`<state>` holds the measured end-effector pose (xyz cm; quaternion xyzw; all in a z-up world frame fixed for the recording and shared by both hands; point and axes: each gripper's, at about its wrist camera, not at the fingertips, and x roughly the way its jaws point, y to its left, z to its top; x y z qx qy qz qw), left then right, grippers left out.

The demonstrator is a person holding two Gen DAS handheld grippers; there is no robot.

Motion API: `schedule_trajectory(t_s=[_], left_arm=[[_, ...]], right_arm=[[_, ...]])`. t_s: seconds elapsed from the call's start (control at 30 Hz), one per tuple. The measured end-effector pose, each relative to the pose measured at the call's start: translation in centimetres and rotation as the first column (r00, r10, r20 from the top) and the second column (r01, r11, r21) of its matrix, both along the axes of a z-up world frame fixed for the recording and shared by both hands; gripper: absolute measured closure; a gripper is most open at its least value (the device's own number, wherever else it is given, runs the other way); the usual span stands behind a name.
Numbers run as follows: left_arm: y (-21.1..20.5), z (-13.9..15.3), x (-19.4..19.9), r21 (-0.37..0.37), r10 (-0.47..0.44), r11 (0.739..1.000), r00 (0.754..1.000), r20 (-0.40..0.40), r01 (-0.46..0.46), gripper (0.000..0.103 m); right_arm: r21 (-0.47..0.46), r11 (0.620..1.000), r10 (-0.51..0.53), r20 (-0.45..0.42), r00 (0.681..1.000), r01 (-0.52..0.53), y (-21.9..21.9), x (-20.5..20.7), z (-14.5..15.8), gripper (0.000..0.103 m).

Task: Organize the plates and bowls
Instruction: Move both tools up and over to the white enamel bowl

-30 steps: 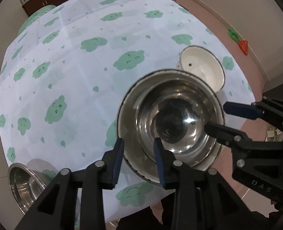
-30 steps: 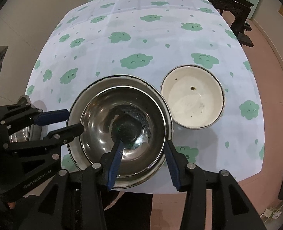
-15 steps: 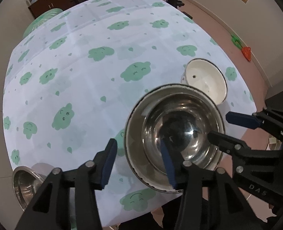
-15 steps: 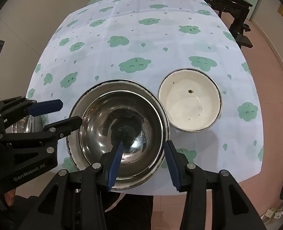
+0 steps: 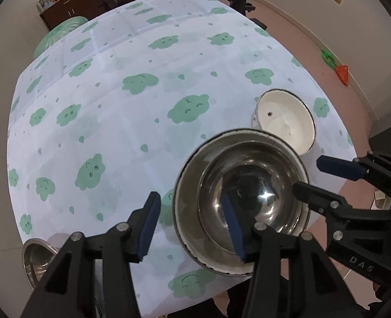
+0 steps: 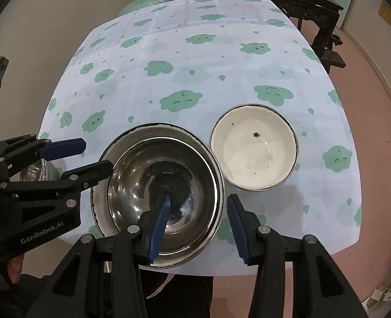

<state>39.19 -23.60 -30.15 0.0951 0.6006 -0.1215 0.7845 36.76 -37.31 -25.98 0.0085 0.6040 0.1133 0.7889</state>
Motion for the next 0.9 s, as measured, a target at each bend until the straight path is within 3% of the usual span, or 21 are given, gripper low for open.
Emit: schedule_trajectory(t_s=[0.9], left_arm=[[-5.1, 0.3, 4.2, -0.008, -0.036, 0.999, 0.999, 0.019, 0.036, 0.054]], right_arm=[[0.008, 0.998, -0.055, 0.042, 0.998, 0.054, -5.1, 2.3, 0.2, 0.055]])
